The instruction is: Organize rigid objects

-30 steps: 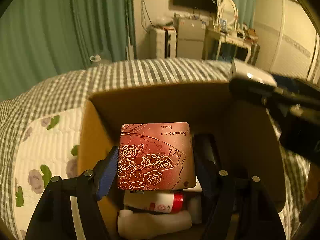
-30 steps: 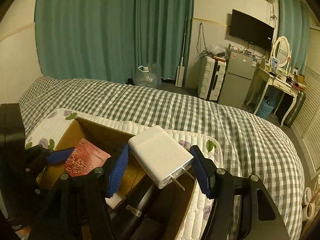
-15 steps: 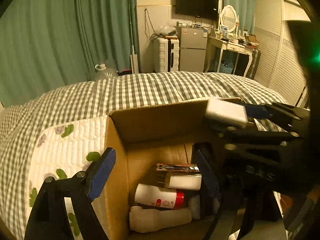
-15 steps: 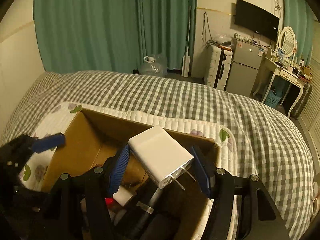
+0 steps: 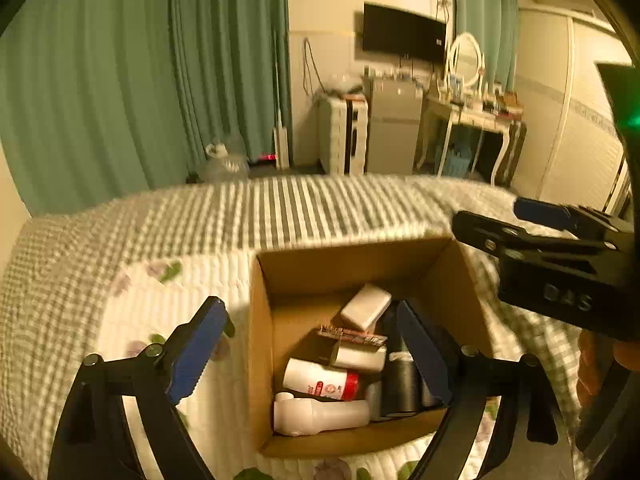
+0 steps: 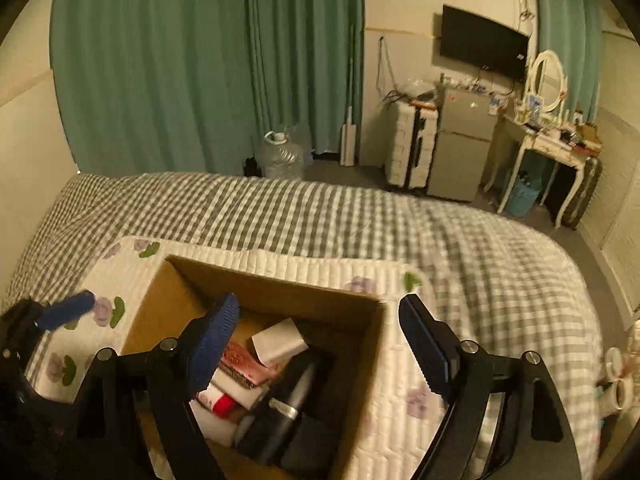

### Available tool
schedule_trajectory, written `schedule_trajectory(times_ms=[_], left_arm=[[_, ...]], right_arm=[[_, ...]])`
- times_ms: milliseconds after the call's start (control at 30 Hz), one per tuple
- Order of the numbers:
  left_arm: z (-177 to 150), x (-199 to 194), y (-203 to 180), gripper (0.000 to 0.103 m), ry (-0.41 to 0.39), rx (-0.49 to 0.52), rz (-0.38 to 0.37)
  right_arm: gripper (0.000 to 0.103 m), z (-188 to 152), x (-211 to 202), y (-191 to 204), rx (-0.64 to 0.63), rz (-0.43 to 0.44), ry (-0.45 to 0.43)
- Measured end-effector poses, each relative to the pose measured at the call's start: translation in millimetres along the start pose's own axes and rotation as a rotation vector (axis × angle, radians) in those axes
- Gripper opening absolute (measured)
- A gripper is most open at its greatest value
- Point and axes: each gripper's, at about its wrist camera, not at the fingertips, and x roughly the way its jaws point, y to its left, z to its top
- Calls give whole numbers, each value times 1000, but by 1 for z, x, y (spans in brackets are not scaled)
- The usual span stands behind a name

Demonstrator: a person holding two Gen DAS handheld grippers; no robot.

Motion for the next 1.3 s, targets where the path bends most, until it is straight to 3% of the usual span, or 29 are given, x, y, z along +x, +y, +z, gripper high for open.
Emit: schedule_trajectory(times_ms=[100, 333, 367, 433, 567, 700, 767, 867, 1000, 1100, 1200, 1300], left_arm=[[15, -44, 0, 102, -80, -9, 15], [43, -138, 9, 103, -212, -37, 15], [46, -151, 11, 103, -227, -37, 15], [49, -179, 13, 103, -259, -31, 11], [41, -229, 14, 103, -371, 0, 33], [19, -251, 17, 103, -402, 27, 30], [2, -254, 17, 103, -407, 34, 18], [-21, -248, 16, 103, -412, 46, 29], [-46, -227, 20, 103, -366, 46, 10], [-72, -206, 27, 103, -328, 19, -17], [-94, -187, 35, 103, -295, -27, -23], [-111, -170, 37, 103, -290, -29, -20]], right_arm=[[82, 12, -54, 2, -12, -8, -53], [83, 38, -174, 16, -61, -70, -186], [84, 41, -197, 18, -63, -85, -219], [99, 42, -223, 22, -75, -90, -256], [103, 36, -281, 33, -88, -140, -355], [103, 12, -318, 46, -106, -248, -416], [103, -7, -329, 52, -84, -240, -430], [103, -33, -326, 48, -20, -156, -410], [103, -67, -301, 35, 85, -81, -379], [103, -82, -273, 28, 134, -46, -298], [103, -109, -255, 22, 188, -55, -299], [103, -128, -241, 24, 154, -93, -339]])
